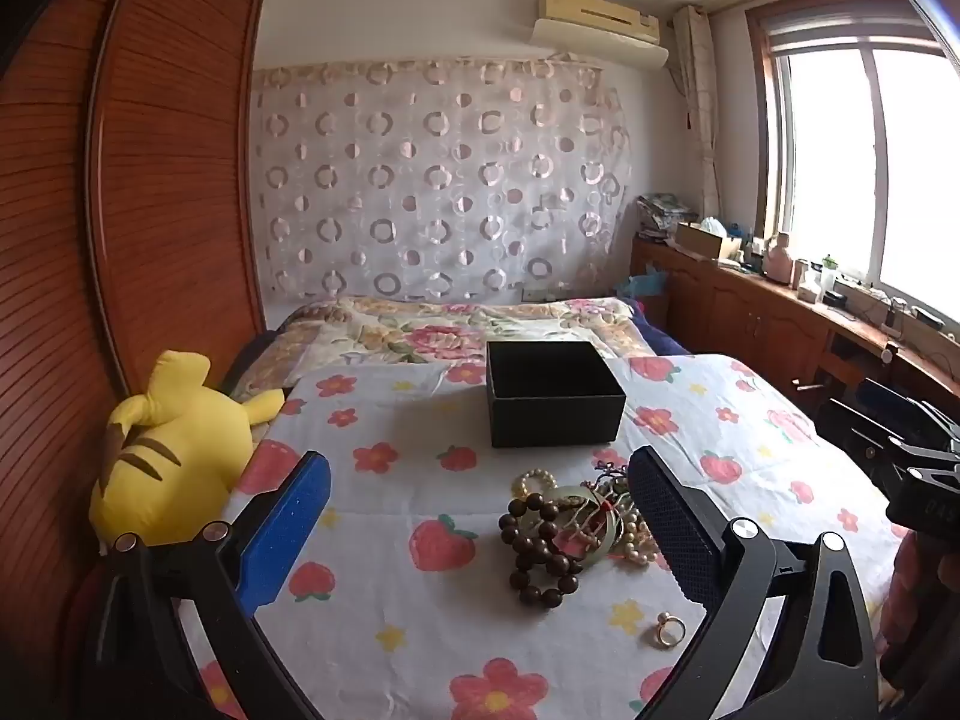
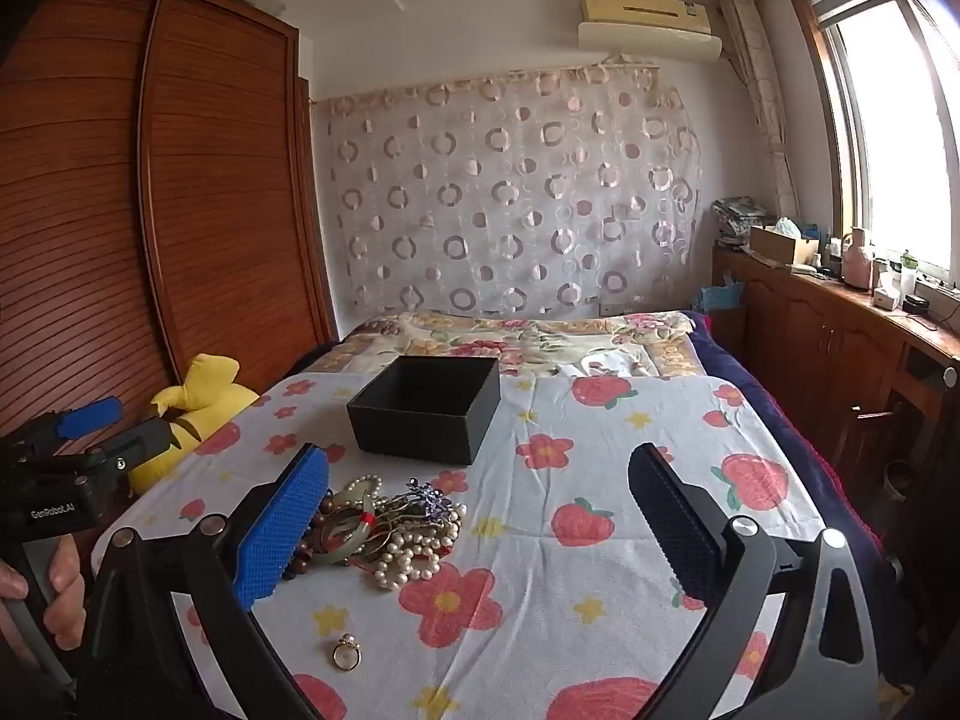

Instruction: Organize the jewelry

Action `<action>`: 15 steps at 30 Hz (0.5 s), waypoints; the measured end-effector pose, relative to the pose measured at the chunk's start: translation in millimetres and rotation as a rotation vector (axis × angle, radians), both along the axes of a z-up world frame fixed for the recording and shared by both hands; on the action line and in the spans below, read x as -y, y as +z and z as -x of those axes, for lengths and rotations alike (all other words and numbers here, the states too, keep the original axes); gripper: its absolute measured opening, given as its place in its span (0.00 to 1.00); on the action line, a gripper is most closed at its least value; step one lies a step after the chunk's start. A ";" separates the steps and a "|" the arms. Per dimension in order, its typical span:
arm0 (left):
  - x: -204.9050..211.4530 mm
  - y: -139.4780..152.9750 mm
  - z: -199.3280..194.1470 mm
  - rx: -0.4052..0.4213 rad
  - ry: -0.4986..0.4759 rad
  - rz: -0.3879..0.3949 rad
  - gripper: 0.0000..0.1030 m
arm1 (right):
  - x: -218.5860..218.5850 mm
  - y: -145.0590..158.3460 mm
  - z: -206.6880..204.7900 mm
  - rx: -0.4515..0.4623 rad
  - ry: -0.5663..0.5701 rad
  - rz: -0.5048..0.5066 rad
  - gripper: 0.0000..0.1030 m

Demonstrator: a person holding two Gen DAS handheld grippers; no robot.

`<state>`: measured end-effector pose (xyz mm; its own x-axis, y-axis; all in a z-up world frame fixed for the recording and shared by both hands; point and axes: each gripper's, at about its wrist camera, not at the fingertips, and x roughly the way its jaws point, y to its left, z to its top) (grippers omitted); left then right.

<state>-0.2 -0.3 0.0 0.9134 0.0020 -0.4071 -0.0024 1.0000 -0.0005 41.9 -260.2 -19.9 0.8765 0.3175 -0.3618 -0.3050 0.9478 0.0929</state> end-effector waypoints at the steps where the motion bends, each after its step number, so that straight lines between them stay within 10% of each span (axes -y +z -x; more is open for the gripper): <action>1: 0.0 0.0 0.1 0.002 0.002 0.000 0.93 | 0.1 -0.1 -0.1 -0.003 0.001 -0.003 0.98; 15: -0.2 0.1 0.1 0.002 0.000 0.005 0.93 | -0.2 0.4 1.1 0.004 0.001 -0.005 0.98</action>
<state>-0.4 -0.1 0.2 0.9142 0.0003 -0.4052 -0.0026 1.0000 -0.0052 40.8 -260.1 -19.5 0.8775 0.3204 -0.3568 -0.3068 0.9469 0.0960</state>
